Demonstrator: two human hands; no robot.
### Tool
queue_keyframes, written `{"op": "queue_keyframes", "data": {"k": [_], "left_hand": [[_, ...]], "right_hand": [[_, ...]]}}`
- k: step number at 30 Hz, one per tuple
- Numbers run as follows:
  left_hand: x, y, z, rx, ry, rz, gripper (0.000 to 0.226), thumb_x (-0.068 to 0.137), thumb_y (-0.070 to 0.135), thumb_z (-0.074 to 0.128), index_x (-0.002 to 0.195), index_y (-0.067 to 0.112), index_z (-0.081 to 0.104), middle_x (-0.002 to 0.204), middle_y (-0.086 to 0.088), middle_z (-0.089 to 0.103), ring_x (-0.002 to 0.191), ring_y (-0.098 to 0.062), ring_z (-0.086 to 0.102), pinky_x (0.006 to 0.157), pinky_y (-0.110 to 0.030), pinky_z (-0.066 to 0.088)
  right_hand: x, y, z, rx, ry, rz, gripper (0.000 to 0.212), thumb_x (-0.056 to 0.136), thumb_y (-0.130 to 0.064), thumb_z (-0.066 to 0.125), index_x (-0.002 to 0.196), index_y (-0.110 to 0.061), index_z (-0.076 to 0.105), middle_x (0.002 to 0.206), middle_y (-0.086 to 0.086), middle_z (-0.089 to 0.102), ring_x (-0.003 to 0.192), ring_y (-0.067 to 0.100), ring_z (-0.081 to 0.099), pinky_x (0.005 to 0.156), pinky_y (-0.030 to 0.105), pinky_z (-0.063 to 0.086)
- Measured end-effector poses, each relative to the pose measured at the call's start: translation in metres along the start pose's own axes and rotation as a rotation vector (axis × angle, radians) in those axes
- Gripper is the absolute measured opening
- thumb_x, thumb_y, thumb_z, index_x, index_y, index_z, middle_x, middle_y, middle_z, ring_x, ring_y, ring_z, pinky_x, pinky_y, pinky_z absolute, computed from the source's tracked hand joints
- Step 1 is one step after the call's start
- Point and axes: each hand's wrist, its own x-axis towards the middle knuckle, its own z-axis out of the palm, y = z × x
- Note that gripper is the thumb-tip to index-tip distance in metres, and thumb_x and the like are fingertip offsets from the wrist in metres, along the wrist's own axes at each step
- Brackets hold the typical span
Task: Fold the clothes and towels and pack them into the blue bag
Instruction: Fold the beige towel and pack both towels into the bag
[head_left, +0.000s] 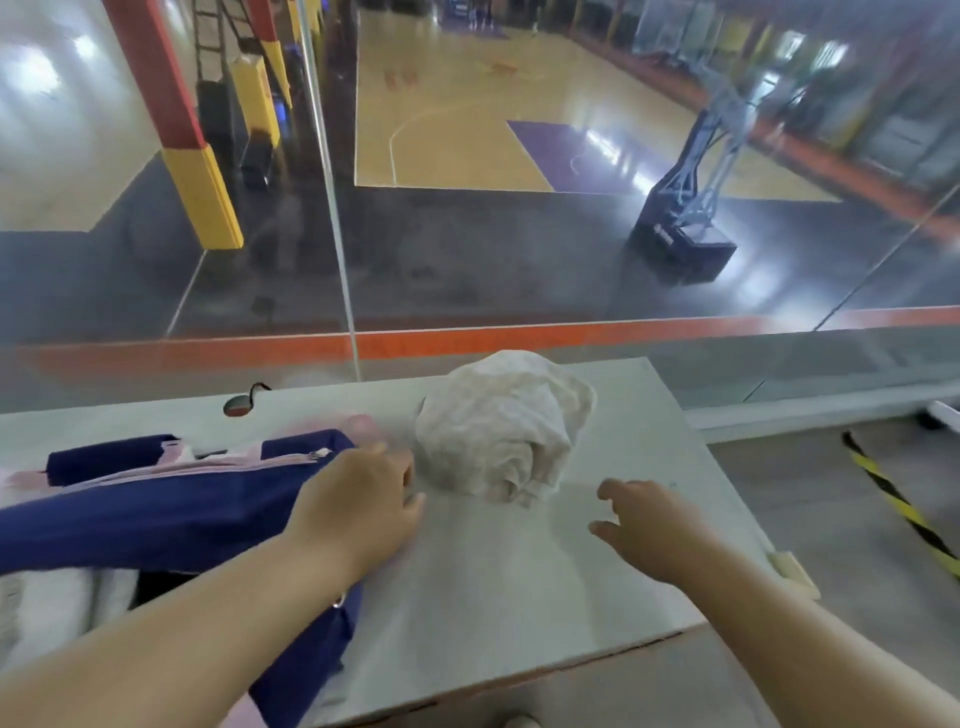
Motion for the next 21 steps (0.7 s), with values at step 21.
{"op": "queue_keyframes", "data": {"k": [21], "left_hand": [[0.12, 0.04, 0.113, -0.857, 0.121, -0.641, 0.043, 0.081, 0.01, 0.064, 0.12, 0.006, 0.046, 0.096, -0.008, 0.06, 0.09, -0.027, 0.057, 0.069, -0.03, 0.044]], "right_hand": [[0.093, -0.003, 0.015, 0.28, 0.167, -0.247, 0.02, 0.095, -0.031, 0.048, 0.077, -0.021, 0.05, 0.075, -0.008, 0.051, 0.072, 0.017, 0.051, 0.06, 0.029, 0.042]]}}
